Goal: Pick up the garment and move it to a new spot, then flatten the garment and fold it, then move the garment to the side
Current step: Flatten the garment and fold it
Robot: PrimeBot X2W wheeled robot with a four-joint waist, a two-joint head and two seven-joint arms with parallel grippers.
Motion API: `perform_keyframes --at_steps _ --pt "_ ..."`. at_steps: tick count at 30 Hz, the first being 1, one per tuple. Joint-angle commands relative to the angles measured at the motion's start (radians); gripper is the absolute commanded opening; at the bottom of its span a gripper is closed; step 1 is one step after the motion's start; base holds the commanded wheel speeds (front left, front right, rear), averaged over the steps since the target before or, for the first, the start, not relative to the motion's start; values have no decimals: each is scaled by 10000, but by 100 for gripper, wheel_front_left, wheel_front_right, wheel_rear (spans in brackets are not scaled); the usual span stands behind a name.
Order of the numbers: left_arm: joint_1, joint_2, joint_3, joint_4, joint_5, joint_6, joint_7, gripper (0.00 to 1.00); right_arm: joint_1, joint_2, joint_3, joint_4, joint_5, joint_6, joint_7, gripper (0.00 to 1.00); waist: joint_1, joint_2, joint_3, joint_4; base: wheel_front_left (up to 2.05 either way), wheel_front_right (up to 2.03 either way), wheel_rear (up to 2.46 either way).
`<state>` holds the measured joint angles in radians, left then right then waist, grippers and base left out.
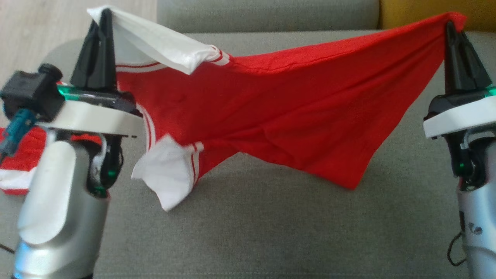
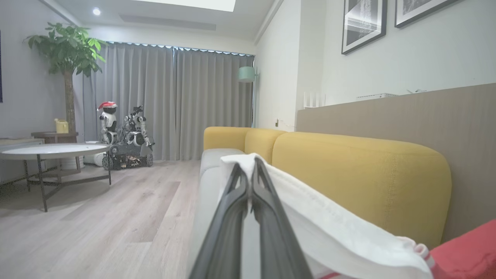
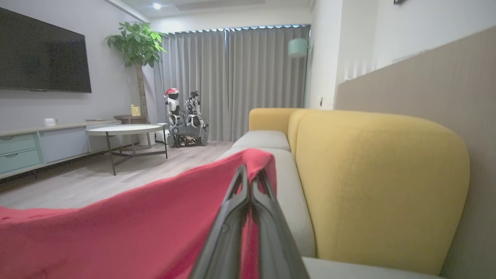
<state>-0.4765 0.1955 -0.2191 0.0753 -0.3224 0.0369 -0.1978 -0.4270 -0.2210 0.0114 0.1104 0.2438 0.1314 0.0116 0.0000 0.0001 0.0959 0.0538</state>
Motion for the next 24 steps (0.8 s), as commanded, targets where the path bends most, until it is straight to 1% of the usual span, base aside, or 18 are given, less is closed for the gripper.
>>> perform_keyframes --at_steps 1,6,12,19,24 --pt "-643 485 427 -595 79 102 250 0 -81 83 108 -810 -139 -7 343 0 0 -1 -353 48 0 0 0" --pt "-1151 691 454 -1059 134 206 893 0 -161 145 143 -1931 -307 -7 1162 0 0 -1 -820 81 0 0 0" --pt "-1867 754 402 -1238 140 229 1336 0 -355 224 2 -2657 -323 -7 1714 0 0 -1 -1165 113 0 0 0" --pt "-2368 691 260 -972 84 169 1512 0 -481 348 -141 -2787 -256 -7 1929 0 0 -1 -1236 73 0 0 0" --pt "-3040 562 98 -3 -10 -36 1377 0 -949 473 -156 -2279 -78 -7 1926 0 0 -1 -1028 -15 0 0 0"
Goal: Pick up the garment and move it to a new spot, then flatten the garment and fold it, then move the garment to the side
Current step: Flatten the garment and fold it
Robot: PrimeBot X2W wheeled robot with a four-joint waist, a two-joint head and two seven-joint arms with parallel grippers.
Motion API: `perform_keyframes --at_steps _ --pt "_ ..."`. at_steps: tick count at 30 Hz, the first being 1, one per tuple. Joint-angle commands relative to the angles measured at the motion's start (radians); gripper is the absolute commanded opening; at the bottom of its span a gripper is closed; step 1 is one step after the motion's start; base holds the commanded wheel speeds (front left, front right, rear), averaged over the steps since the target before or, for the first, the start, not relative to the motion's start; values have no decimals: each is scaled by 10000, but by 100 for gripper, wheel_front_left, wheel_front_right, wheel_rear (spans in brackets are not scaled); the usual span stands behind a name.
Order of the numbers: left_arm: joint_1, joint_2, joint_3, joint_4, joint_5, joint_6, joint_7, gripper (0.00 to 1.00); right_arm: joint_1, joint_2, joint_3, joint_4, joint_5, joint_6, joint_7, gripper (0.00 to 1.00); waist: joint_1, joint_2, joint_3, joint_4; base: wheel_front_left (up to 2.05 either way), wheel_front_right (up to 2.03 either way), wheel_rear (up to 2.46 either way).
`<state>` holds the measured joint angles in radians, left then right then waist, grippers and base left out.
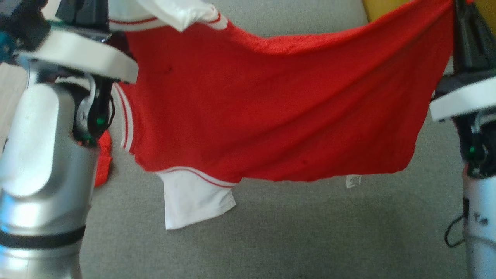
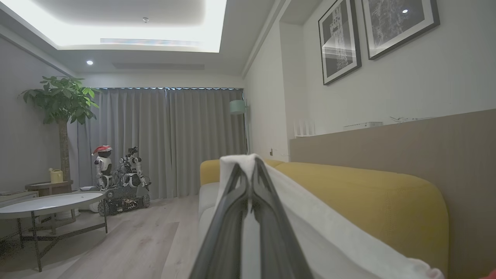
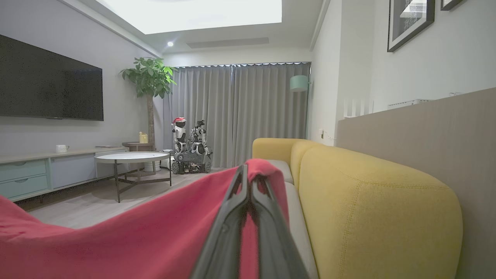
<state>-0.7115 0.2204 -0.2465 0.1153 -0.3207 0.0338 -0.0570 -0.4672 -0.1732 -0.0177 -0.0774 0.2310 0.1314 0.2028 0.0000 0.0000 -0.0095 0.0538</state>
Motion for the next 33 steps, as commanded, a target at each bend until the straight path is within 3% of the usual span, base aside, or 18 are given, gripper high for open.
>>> perform_keyframes --at_steps 1,8,21,29,33 --pt "-865 269 346 -169 -45 -50 -94 0 -712 -1 141 -221 88 -7 -14 0 0 0 81 -25 0 0 0" --pt "-2717 -39 275 2061 -152 -426 -776 0 -2841 -11 350 1894 279 -7 -563 0 0 0 779 -186 0 0 0" --pt "-6413 -586 477 6445 1 -670 -2017 0 -7391 619 717 7953 328 -7 -3348 0 0 0 1683 -533 0 0 0" --pt "-6796 -984 479 9145 -82 -876 -2039 0 -8816 1058 891 11410 -150 -7 -3905 0 0 0 2607 -592 0 0 0" --pt "-6730 -1194 431 10329 -257 -1045 -1998 0 -9135 1170 1026 12556 -354 -7 -3929 0 0 0 3082 -567 0 0 0"
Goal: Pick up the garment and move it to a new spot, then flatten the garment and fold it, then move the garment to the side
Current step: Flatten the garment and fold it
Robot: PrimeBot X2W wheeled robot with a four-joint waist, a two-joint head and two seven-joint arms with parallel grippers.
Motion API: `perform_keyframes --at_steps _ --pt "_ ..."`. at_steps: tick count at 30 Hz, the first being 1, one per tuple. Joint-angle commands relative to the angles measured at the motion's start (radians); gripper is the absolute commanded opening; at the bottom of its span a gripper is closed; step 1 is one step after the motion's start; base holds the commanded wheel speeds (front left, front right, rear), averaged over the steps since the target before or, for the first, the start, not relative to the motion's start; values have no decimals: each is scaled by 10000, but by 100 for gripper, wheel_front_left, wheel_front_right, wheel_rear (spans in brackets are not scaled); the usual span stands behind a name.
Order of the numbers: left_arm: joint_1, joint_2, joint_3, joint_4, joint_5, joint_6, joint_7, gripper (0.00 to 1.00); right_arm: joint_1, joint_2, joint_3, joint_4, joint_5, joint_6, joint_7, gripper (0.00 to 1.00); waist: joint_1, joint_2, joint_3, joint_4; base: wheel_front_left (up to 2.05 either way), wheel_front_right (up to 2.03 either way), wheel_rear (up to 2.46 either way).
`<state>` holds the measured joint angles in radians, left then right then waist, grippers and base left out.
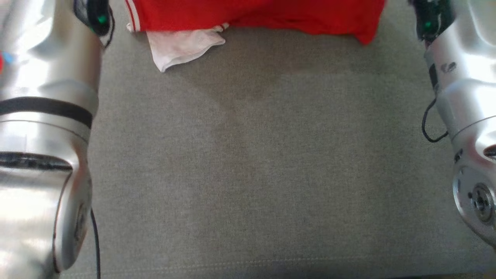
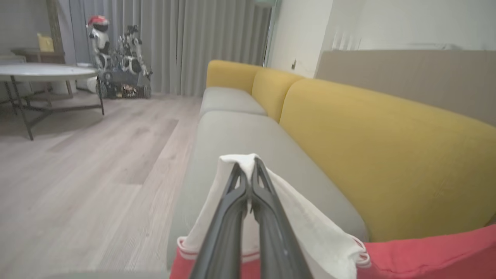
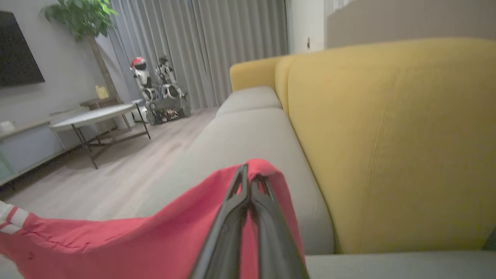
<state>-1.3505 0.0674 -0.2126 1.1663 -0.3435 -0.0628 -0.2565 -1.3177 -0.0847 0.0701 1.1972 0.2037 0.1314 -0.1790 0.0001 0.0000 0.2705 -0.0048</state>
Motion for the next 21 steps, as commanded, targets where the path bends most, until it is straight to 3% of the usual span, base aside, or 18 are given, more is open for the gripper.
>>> perform_keyframes --at_steps 1,12,21 --pt "-334 299 119 53 -104 -108 8 0 -692 302 172 13 -95 -7 -129 0 -1 0 386 17 0 0 0" --pt "-249 230 99 980 -422 -362 72 0 -450 341 976 610 454 -7 -319 0 -1 0 762 82 0 0 0" --pt "1060 399 430 626 -871 -517 -40 0 1349 337 2322 -681 1933 -7 -741 0 -1 0 500 213 0 0 0"
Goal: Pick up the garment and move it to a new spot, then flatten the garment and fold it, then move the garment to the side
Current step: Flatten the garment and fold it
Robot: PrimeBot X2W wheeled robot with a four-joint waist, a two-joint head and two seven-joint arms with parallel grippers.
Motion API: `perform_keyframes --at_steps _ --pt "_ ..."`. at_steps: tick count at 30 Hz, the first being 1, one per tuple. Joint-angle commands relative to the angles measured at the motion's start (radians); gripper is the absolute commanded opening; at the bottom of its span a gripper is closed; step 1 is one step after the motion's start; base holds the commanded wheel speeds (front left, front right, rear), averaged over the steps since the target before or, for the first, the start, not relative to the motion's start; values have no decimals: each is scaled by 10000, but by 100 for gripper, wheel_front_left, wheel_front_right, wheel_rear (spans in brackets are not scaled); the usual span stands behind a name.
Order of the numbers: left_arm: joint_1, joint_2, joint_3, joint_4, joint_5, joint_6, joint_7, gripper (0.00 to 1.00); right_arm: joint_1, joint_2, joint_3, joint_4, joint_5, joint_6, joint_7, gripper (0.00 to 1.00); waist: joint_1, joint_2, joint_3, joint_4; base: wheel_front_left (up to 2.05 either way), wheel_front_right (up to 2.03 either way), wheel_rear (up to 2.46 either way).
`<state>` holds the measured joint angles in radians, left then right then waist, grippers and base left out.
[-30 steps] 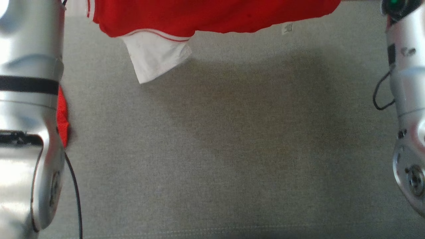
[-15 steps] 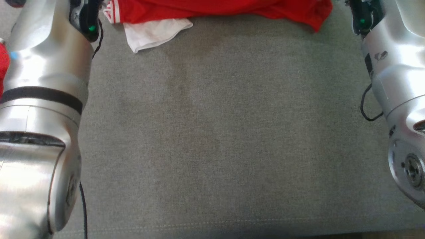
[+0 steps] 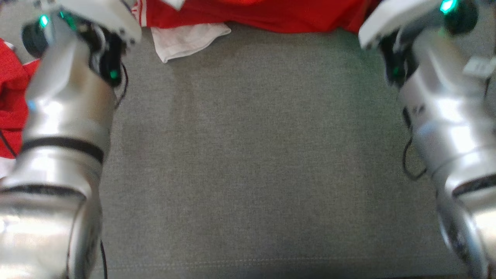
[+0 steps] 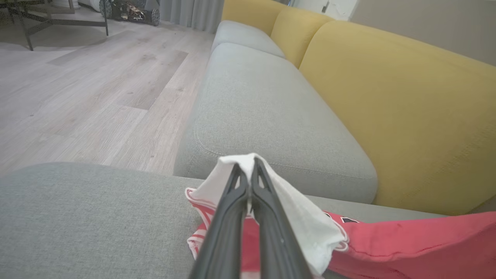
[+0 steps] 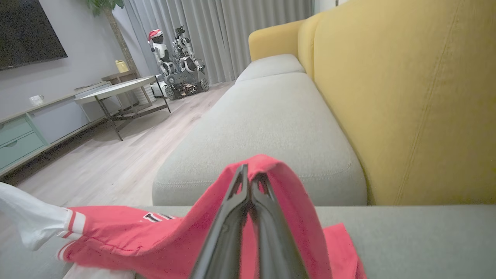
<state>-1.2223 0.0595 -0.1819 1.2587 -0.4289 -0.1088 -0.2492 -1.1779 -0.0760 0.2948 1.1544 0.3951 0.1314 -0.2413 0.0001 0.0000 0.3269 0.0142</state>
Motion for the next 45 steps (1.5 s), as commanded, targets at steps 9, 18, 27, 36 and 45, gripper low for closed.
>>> perform_keyframes --at_steps 9,18,27,36,45 --pt "4053 707 645 -4224 320 96 -123 0 3859 -783 639 -2554 1607 -7 -182 0 -1 0 -1356 179 0 0 0" --pt "9219 865 842 -9098 411 1029 470 0 7784 -1472 -58 -5131 2074 -7 723 0 -1 0 -2706 287 0 0 0" --pt "13033 1058 447 -13910 600 2123 2735 0 11693 -798 -2311 -9039 845 -7 3018 0 -1 0 -3344 300 0 0 0" --pt "15207 1141 470 -16331 589 2944 3961 0 14274 182 -3787 -12382 -118 -7 5209 0 -1 0 -3567 243 0 0 0" --pt "15917 1068 399 -16778 431 3248 4477 0 14978 254 -4107 -13038 -35 -7 5803 0 -1 0 -3641 224 0 0 0"
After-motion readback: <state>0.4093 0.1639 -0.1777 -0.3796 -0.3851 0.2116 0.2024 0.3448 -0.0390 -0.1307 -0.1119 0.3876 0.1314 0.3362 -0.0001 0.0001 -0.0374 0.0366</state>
